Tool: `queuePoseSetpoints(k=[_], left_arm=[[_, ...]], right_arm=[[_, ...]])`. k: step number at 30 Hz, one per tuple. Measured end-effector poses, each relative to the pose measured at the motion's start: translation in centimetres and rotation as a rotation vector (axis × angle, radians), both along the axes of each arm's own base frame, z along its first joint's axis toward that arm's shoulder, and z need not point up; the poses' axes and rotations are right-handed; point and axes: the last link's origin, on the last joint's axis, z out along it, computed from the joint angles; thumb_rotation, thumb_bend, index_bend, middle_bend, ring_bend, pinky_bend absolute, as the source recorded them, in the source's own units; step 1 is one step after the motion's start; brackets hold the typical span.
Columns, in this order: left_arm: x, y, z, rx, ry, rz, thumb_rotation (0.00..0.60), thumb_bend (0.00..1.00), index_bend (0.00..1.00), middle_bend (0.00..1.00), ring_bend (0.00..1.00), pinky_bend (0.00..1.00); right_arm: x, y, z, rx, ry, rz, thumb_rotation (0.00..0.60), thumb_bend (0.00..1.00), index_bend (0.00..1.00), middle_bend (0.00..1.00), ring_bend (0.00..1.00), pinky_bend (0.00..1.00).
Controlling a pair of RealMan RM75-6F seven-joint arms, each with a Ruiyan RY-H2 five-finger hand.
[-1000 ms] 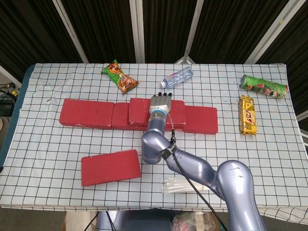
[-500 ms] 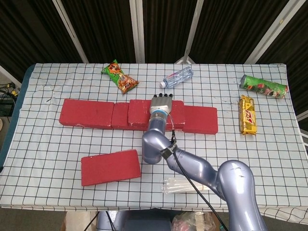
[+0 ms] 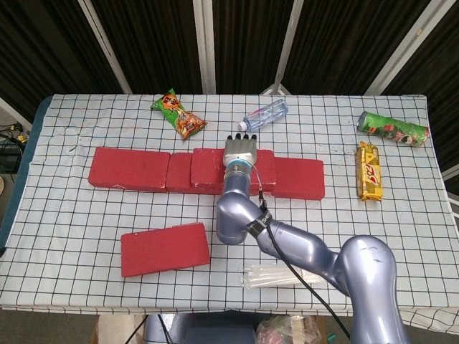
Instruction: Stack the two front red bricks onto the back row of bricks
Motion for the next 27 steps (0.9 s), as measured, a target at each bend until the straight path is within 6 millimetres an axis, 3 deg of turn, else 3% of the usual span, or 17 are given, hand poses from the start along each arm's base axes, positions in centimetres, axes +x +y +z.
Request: queuePoseSetpoints(k=[3, 8, 18, 23, 27], left_arm=[[0.1, 0.1, -0.1, -0.005, -0.008, -0.019, 0.600, 0.00, 0.01, 0.00, 0.00, 0.00], [0.4, 0.2, -0.7, -0.030, -0.024, -0.054, 0.600, 0.00, 0.00, 0.00, 0.00, 0.00], [1.7, 0.5, -2.0, -0.064, -0.101, -0.175, 0.600, 0.00, 0.00, 0.00, 0.00, 0.00], [2.3, 0.6, -2.9, -0.092, -0.197, -0.242, 0.600, 0.00, 0.00, 0.00, 0.00, 0.00], [2.9, 0.8, -3.4, -0.177, -0.225, -0.245, 0.600, 0.00, 0.00, 0.00, 0.00, 0.00]], right_arm=[[-0.5, 0.5, 1.6, -0.008, -0.017, 0.017, 0.600, 0.13, 0.00, 0.00, 0.00, 0.00], [-2.8, 1.9, 5.0, -0.038, -0.062, 0.064, 0.600, 0.13, 0.00, 0.00, 0.00, 0.00], [-14.2, 6.9, 14.0, -0.270, -0.253, 0.103, 0.600, 0.13, 0.00, 0.00, 0.00, 0.00], [-18.2, 9.2, 16.9, -0.376, -0.278, 0.161, 0.600, 0.13, 0.00, 0.00, 0.00, 0.00], [-22.3, 12.3, 18.4, -0.432, -0.218, 0.193, 0.600, 0.13, 0.00, 0.00, 0.00, 0.00]])
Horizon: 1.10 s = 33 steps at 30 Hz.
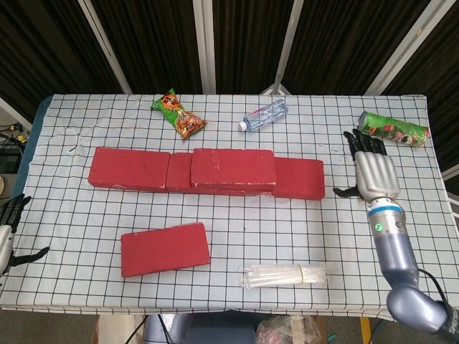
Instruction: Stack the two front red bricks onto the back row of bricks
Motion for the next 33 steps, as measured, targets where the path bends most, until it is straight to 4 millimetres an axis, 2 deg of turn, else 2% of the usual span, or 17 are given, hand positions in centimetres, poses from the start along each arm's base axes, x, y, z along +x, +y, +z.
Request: queuePoseSetpoints(k=[7, 15, 16, 19, 22, 33], left_arm=[[3.2, 0.4, -0.6, -0.116, 0.018, -0.044, 0.600, 0.00, 0.00, 0.00, 0.00, 0.00], [6.6, 0.3, -1.0, -0.176, 0.161, -0.081, 0.600, 0.00, 0.00, 0.00, 0.00, 0.00], [7.2, 0.3, -1.1, -0.185, 0.177, -0.083, 0.600, 0.00, 0.00, 0.00, 0.00, 0.00], [9.5, 0.4, -1.7, -0.219, 0.214, -0.081, 0.600, 0.00, 0.00, 0.00, 0.00, 0.00], [11.1, 0.6, -2.3, -0.254, 0.235, -0.072, 0.600, 0.00, 0.00, 0.00, 0.00, 0.00], [14.0, 1.7, -5.8, -0.367, 0.229, -0.031, 0.600, 0.00, 0.00, 0.00, 0.00, 0.00]], right_arm=[[-5.6, 6.2, 0.2, -0.071, -0.055, 0.027, 0.600, 0.13, 0.00, 0.00, 0.00, 0.00], [-10.5, 15.5, -1.8, -0.065, -0.131, 0.017, 0.600, 0.13, 0.00, 0.00, 0.00, 0.00], [-10.8, 16.2, -2.1, -0.060, -0.136, 0.011, 0.600, 0.13, 0.00, 0.00, 0.00, 0.00], [-11.4, 17.3, -3.3, -0.024, -0.152, 0.002, 0.600, 0.13, 0.00, 0.00, 0.00, 0.00], [-11.7, 17.5, -3.9, 0.002, -0.159, 0.000, 0.600, 0.13, 0.00, 0.00, 0.00, 0.00], [-11.7, 17.4, -4.3, 0.007, -0.155, 0.016, 0.600, 0.13, 0.00, 0.00, 0.00, 0.00]])
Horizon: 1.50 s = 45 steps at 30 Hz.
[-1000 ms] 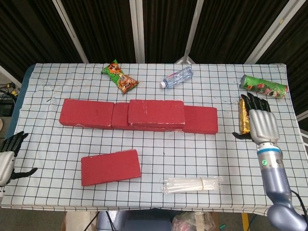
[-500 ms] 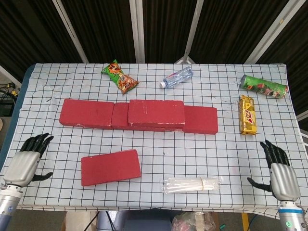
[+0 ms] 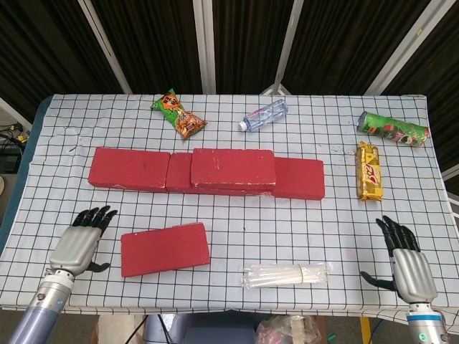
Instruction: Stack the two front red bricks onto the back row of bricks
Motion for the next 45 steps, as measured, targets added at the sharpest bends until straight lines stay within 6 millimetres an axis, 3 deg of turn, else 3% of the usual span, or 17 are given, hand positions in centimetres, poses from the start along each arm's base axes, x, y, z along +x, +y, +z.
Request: queuePoseSetpoints(k=[10, 19, 33, 45], left_arm=[[3.0, 0.8, -4.1, -0.089, -0.017, -0.006, 0.600, 0.00, 0.00, 0.00, 0.00, 0.00], [4.3, 1.1, -7.0, -0.149, -0.001, -0.016, 0.600, 0.00, 0.00, 0.00, 0.00, 0.00], [5.6, 1.0, -8.7, -0.179, 0.010, -0.046, 0.600, 0.00, 0.00, 0.01, 0.00, 0.00], [5.5, 1.2, -9.6, -0.172, 0.041, -0.037, 0.600, 0.00, 0.00, 0.08, 0.00, 0.00]], right_arm=[[-0.1, -0.1, -0.3, 0.010, 0.007, -0.014, 0.600, 0.13, 0.00, 0.00, 0.00, 0.00], [-0.3, -0.1, -0.3, 0.005, 0.012, -0.031, 0.600, 0.13, 0.00, 0.00, 0.00, 0.00], [-0.4, -0.1, -0.3, 0.009, 0.012, -0.048, 0.600, 0.13, 0.00, 0.00, 0.00, 0.00], [-0.5, -0.1, -0.2, 0.010, 0.006, -0.061, 0.600, 0.13, 0.00, 0.00, 0.00, 0.00]])
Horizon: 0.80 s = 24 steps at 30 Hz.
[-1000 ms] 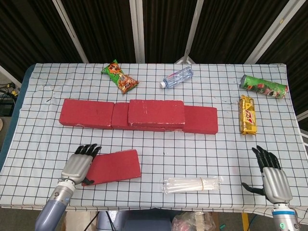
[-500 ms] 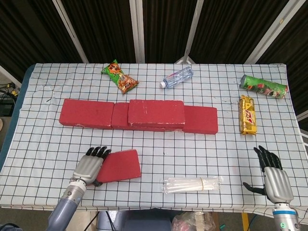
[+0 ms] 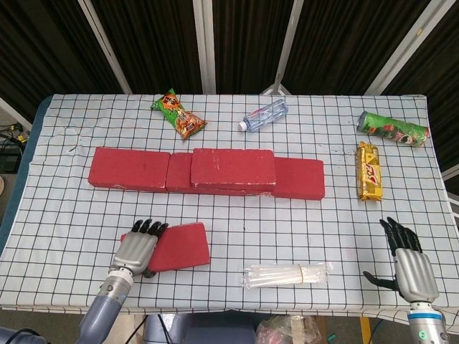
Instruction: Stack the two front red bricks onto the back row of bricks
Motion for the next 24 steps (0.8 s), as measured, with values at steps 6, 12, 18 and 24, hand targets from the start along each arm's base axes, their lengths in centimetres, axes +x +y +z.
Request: queuePoseSetpoints(k=[6, 12, 18, 24], left_arm=[[-0.3, 0.2, -0.4, 0.001, 0.005, 0.012, 0.600, 0.00, 0.00, 0.14, 0.00, 0.00], [-0.5, 0.4, -0.5, 0.015, 0.020, 0.012, 0.600, 0.00, 0.00, 0.20, 0.00, 0.00], [-0.9, 0.8, -0.5, 0.038, 0.049, 0.012, 0.600, 0.00, 0.15, 0.22, 0.00, 0.00], [-1.2, 1.3, -0.6, 0.052, 0.075, 0.022, 0.600, 0.00, 0.22, 0.23, 0.00, 0.00]], right_arm=[[0.0, 0.0, -0.1, 0.007, -0.001, -0.007, 0.600, 0.13, 0.00, 0.00, 0.00, 0.00], [-0.1, 0.0, -0.1, 0.011, -0.004, -0.016, 0.600, 0.13, 0.00, 0.00, 0.00, 0.00], [-0.2, -0.1, -0.2, 0.019, -0.011, -0.018, 0.600, 0.13, 0.00, 0.00, 0.00, 0.00], [-0.3, -0.1, -0.2, 0.018, -0.010, -0.024, 0.600, 0.13, 0.00, 0.00, 0.00, 0.00]])
